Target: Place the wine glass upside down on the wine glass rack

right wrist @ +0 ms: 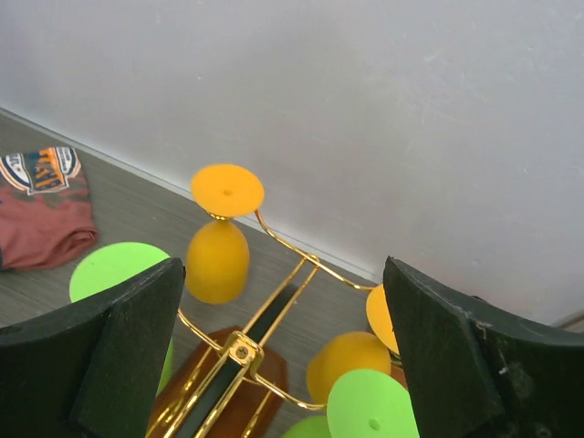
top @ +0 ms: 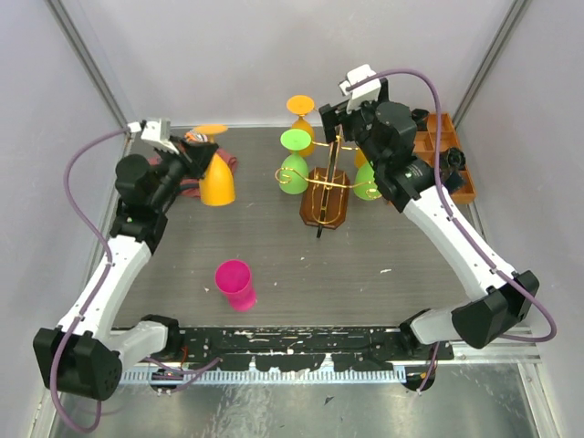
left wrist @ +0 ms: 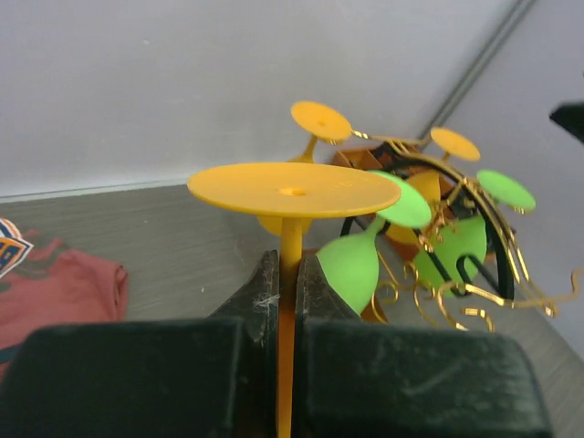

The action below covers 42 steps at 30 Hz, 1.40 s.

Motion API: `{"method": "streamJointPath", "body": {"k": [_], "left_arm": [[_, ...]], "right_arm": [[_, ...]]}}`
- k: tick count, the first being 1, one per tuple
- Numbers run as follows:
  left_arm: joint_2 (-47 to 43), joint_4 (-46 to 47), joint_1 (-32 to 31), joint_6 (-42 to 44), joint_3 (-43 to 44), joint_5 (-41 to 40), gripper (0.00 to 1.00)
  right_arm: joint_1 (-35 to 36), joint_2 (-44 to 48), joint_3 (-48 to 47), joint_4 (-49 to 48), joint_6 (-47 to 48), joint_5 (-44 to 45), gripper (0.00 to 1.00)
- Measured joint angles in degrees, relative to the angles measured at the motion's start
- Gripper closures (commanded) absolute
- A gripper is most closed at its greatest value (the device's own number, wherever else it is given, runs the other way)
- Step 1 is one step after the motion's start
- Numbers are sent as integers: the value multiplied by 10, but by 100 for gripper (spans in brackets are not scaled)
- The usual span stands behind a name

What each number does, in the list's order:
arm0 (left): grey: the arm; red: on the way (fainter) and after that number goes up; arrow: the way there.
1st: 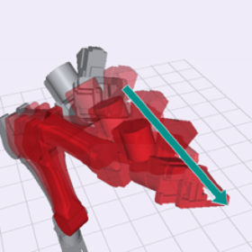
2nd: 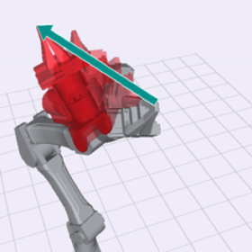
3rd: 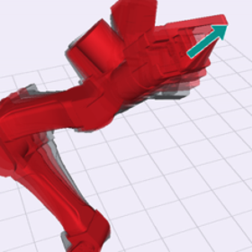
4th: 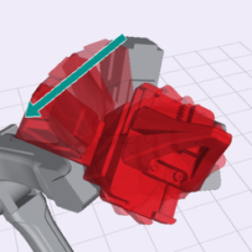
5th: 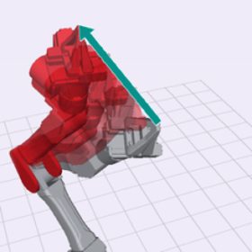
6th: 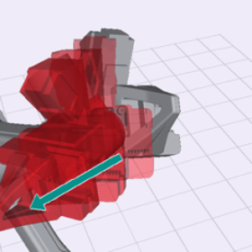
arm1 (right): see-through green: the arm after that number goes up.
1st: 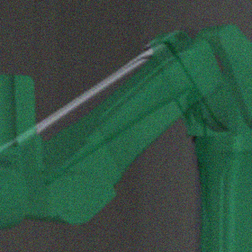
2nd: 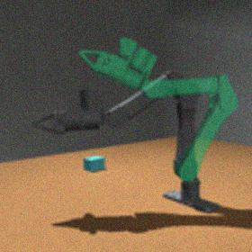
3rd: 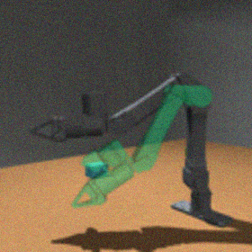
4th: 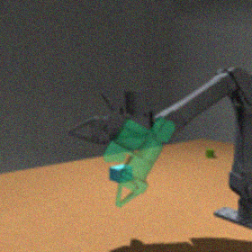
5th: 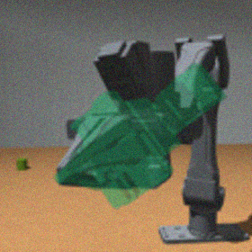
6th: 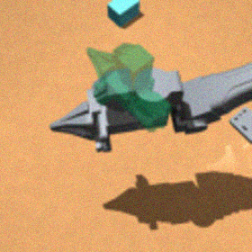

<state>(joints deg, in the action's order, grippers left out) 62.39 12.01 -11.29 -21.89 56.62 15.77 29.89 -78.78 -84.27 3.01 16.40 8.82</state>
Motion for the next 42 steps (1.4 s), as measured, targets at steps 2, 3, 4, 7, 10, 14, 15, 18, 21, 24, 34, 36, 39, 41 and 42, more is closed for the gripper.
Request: {"method": "streamJointPath", "body": {"k": [2, 3, 4, 7, 10, 14, 15, 18, 21, 24, 34, 36, 39, 41, 42], "left_arm": [[-12, 35, -6, 14, -45, 24, 100], [-21, 57, -9, 22, -66, 36, 100], [-32, 87, -15, 32, -91, 49, 100], [-64, 186, -38, 57, -155, 84, 100], [-77, 266, -63, 71, -197, 111, 100], [-76, 328, -104, 85, -231, 125, 100], [-75, 339, -119, 89, -237, 125, 100], [-68, 357, -154, 104, -245, 124, 100], [-51, 373, -189, 118, -247, 118, 100], [-32, 389, -213, 125, -248, 109, 100], [53, 478, -254, 125, -272, 62, 100], [78, 509, -255, 121, -280, 52, 100], [130, 561, -256, 105, -289, 40, 100], [163, 591, -257, 93, -289, 34, 100], [178, 606, -257, 87, -289, 30, 100]], "right_arm": [[-12, 0, 0, 10, 0, 0, 4], [-13, 0, 0, 16, 0, -2, 4], [-14, 0, 0, 21, 0, -3, 4], [-19, 1, 2, 27, 1, -9, 4], [-30, 2, 10, 27, 3, -10, 4], [-47, 2, 19, 29, 5, -11, 4], [-52, 2, 20, 30, 5, -12, 4], [-64, 2, 22, 31, 5, -17, 4], [-74, 2, 22, 31, 5, -23, 4], [-83, 2, 22, 31, 5, -27, 4], [-106, 6, 24, 31, 5, -37, 4], [-108, 8, 26, 32, 5, -38, 3], [-113, 12, 28, 35, 6, -39, 3], [-114, 16, 30, 37, 8, -40, 4], [-114, 19, 32, 38, 9, -40, 3]]}}
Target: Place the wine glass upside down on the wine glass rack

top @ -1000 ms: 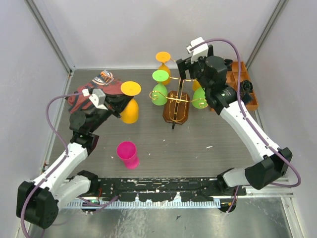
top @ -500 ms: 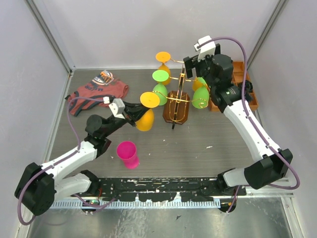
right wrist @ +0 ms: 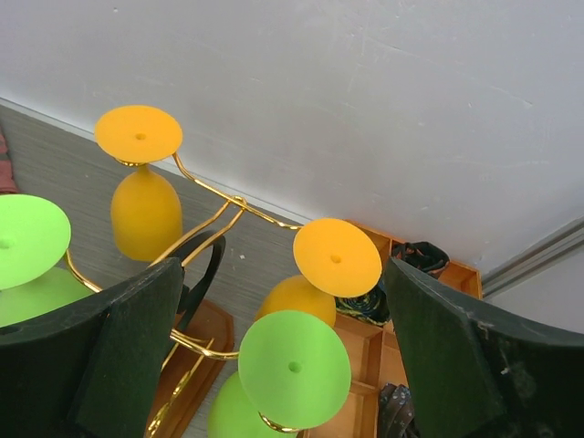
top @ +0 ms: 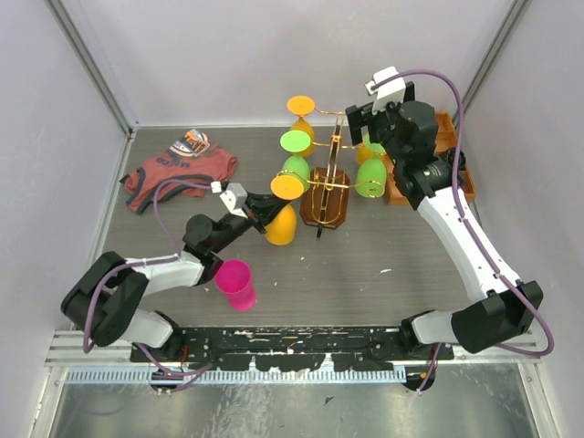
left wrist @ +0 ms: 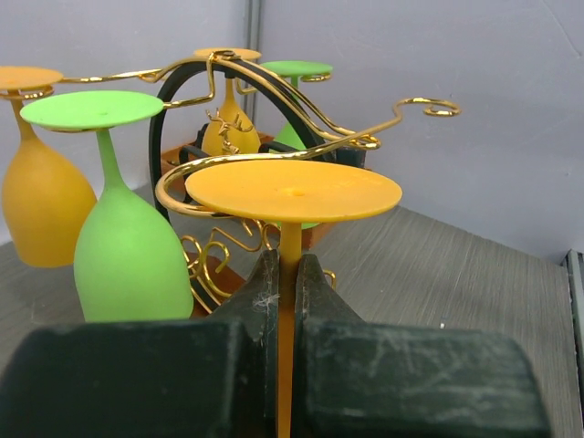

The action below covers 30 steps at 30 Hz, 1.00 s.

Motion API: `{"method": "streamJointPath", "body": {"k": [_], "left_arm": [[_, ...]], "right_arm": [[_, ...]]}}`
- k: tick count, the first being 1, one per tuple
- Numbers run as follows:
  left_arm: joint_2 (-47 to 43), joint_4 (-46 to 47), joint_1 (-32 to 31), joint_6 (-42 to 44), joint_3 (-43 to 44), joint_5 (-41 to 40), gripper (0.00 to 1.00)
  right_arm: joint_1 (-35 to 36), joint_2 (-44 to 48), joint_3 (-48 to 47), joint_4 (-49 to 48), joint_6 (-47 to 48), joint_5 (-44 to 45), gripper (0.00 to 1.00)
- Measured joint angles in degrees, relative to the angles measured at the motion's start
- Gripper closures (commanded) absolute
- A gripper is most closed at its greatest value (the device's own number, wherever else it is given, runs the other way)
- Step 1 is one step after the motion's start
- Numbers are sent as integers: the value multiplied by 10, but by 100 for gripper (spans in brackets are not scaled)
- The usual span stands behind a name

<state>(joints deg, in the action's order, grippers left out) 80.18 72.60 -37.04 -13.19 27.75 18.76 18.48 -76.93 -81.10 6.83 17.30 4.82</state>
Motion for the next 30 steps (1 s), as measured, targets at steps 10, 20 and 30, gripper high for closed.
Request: {"method": "streamJointPath", "body": {"k": [10, 20, 30], "left_arm": [[45, 52, -11, -12, 20, -14, 100], [75, 59, -13, -12, 45, -23, 100], [102, 63, -14, 11, 55, -63, 100]], "right_arm": [[-7, 25, 14, 15, 18, 9, 3], [-12, 28, 24, 23, 23, 15, 3], [-14, 28, 24, 23, 26, 16, 3]]}}
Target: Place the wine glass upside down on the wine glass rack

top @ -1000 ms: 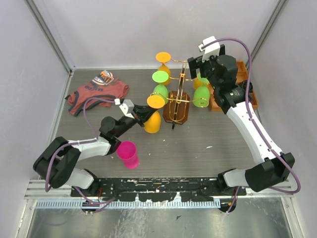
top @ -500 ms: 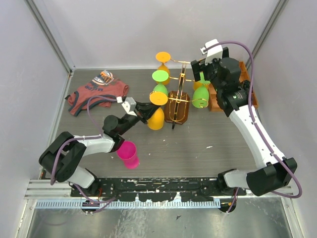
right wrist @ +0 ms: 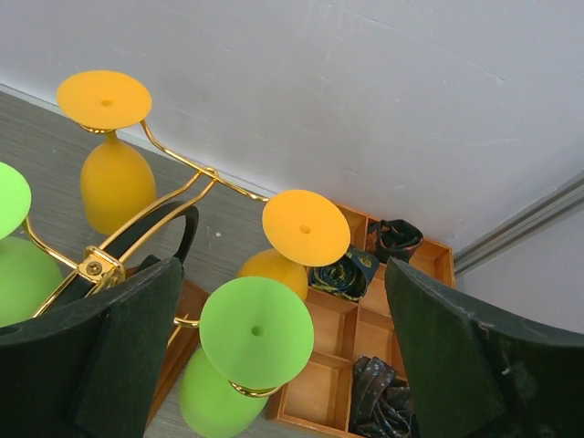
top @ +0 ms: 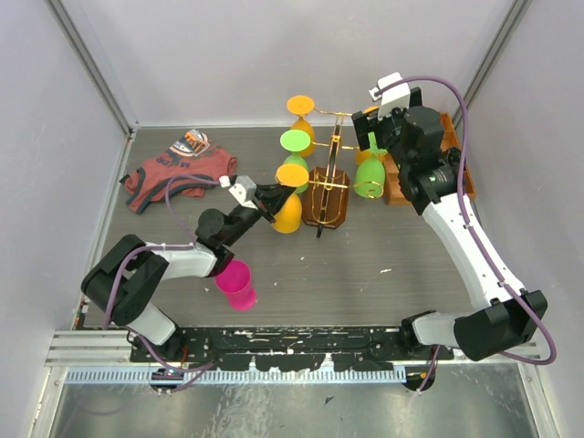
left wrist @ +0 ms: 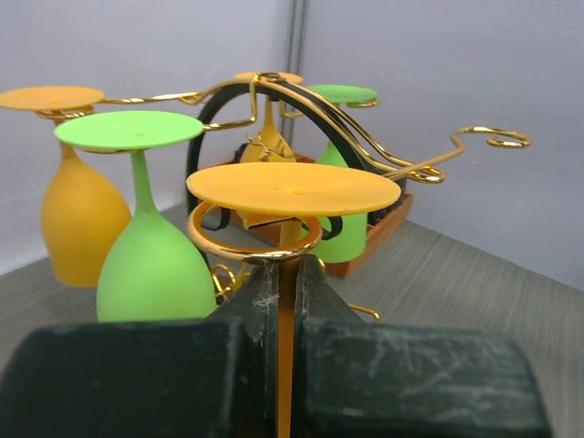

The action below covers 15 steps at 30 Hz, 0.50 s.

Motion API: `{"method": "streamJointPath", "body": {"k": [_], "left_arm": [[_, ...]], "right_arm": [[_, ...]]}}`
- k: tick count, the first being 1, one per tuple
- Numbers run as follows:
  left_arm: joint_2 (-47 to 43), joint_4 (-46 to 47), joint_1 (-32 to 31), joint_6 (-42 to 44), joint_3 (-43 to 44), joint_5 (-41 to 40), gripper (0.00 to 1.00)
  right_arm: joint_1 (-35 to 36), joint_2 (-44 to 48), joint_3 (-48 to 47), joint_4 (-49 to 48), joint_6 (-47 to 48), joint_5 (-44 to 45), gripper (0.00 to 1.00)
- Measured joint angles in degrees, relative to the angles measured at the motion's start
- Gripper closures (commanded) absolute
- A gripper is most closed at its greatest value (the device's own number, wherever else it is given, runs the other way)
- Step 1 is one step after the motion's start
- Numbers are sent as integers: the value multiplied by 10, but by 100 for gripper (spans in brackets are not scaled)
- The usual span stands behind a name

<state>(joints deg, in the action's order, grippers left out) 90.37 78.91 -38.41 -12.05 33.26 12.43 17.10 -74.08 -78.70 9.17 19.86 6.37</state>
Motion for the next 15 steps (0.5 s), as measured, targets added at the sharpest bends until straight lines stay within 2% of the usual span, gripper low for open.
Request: {"method": "streamJointPath", "body": {"k": [15], "left_arm": [[-75, 0, -1, 78, -67, -90, 100]], "right_arm": [[-3, 0, 0, 6, 6, 0, 2]]}}
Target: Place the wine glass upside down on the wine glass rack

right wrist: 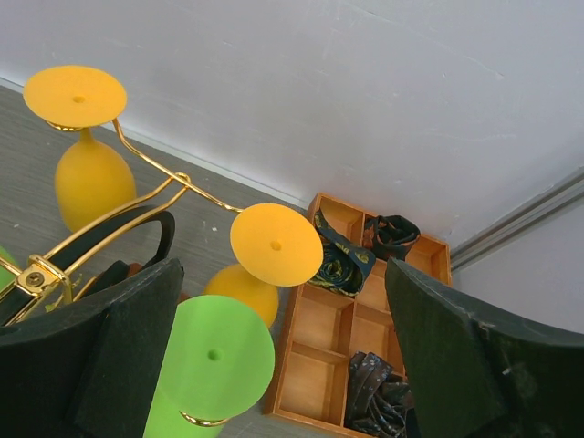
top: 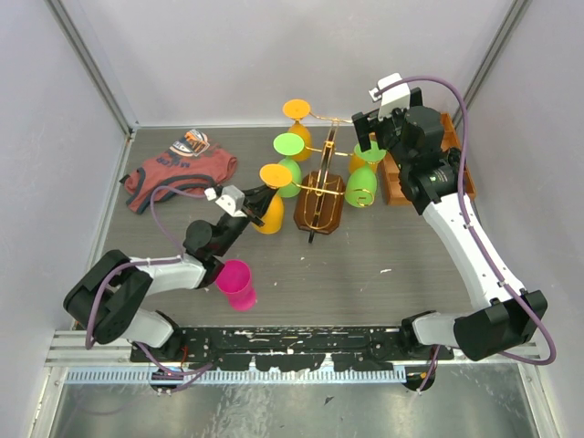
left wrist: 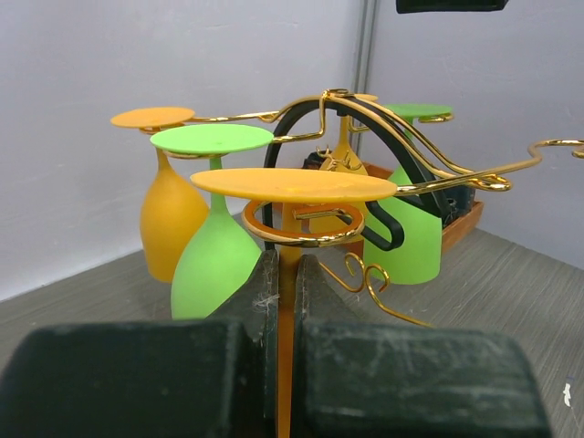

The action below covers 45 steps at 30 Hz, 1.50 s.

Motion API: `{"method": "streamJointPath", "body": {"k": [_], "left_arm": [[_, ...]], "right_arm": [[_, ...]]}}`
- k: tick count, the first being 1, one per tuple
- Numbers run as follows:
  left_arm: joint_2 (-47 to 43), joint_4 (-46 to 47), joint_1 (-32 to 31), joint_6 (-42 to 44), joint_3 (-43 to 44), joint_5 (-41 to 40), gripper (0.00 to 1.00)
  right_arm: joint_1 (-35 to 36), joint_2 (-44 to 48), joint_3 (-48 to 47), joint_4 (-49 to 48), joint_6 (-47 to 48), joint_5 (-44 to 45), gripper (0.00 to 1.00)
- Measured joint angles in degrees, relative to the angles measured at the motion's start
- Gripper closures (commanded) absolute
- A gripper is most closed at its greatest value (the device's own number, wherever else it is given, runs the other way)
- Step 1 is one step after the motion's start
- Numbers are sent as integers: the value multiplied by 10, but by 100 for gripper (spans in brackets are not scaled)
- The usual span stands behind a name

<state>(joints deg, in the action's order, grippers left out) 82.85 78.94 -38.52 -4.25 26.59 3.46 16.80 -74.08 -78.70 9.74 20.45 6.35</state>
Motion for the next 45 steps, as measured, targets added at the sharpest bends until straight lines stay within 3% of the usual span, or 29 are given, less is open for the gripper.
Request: {"method": "streamJointPath", "body": {"k": [21, 38, 41, 44, 45], "left_arm": [[-6, 0, 0, 5, -8, -42, 94], [-50, 0, 0, 8, -35, -18, 94], [-50, 0, 0, 8, -35, 7, 83], [-49, 0, 1, 5, -35, 37, 56], [-47, 0, 1, 1, -35, 48, 51]], "right_arm": [[0, 0, 0, 11, 0, 0, 2], [0, -1, 3, 15, 0, 0, 2], [0, -1, 3, 15, 0, 0, 2], [0, -1, 3, 15, 0, 0, 2], [0, -1, 3, 15, 0, 0, 2]]}}
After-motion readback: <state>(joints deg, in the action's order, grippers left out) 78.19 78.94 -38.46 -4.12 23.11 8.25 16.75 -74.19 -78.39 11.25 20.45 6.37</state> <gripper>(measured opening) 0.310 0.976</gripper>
